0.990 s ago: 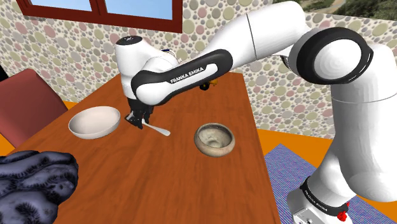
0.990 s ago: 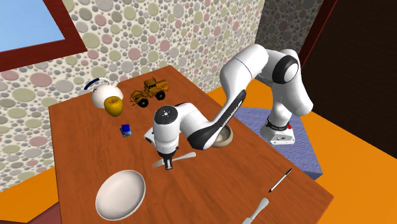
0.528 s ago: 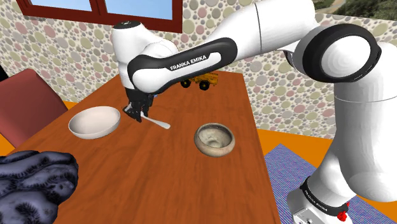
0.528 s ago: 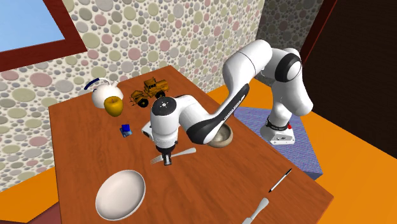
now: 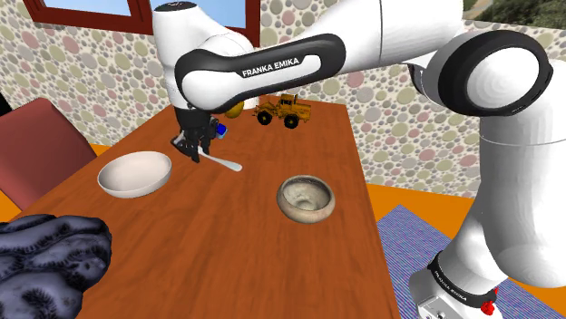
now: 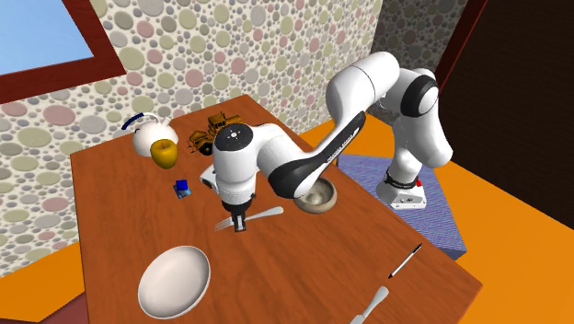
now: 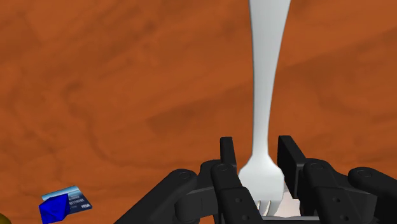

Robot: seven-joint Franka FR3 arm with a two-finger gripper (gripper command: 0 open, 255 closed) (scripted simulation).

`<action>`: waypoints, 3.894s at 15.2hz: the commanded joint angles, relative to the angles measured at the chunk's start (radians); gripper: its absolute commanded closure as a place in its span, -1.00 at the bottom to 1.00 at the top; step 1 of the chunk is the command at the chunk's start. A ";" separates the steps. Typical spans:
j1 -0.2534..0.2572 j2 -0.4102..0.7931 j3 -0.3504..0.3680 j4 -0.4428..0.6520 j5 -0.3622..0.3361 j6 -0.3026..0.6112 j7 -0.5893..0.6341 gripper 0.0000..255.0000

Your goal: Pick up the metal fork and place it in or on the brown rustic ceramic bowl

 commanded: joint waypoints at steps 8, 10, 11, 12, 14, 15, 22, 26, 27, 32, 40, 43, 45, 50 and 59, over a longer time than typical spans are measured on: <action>-0.045 -0.153 0.013 -0.160 0.042 0.015 -0.024 1.00; -0.070 -0.241 0.016 -0.287 0.068 0.061 -0.037 1.00; -0.081 -0.283 0.017 -0.347 0.082 0.082 -0.046 1.00; -0.091 -0.325 0.016 -0.404 0.096 0.101 -0.055 1.00; -0.107 -0.408 0.014 -0.512 0.124 0.134 -0.077 1.00; -0.113 -0.448 0.011 -0.564 0.139 0.149 -0.090 1.00; -0.126 -0.726 -0.028 -0.887 0.235 0.216 -0.188 1.00; -0.115 -0.900 -0.068 -1.062 0.277 0.224 -0.248 1.00; -0.114 -0.895 -0.067 -1.072 0.275 0.239 -0.246 1.00; -0.117 -0.865 -0.060 -1.116 0.268 0.313 -0.234 1.00; -0.120 -0.844 -0.055 -1.140 0.263 0.357 -0.226 1.00; -0.120 -0.844 -0.055 -1.140 0.263 0.357 -0.226 1.00; -0.120 -0.844 -0.055 -1.140 0.263 0.357 -0.226 -1.00; -0.115 -0.866 -0.058 -1.124 0.269 0.318 -0.231 -1.00; -0.106 -0.920 -0.064 -1.071 0.283 0.214 -0.241 -1.00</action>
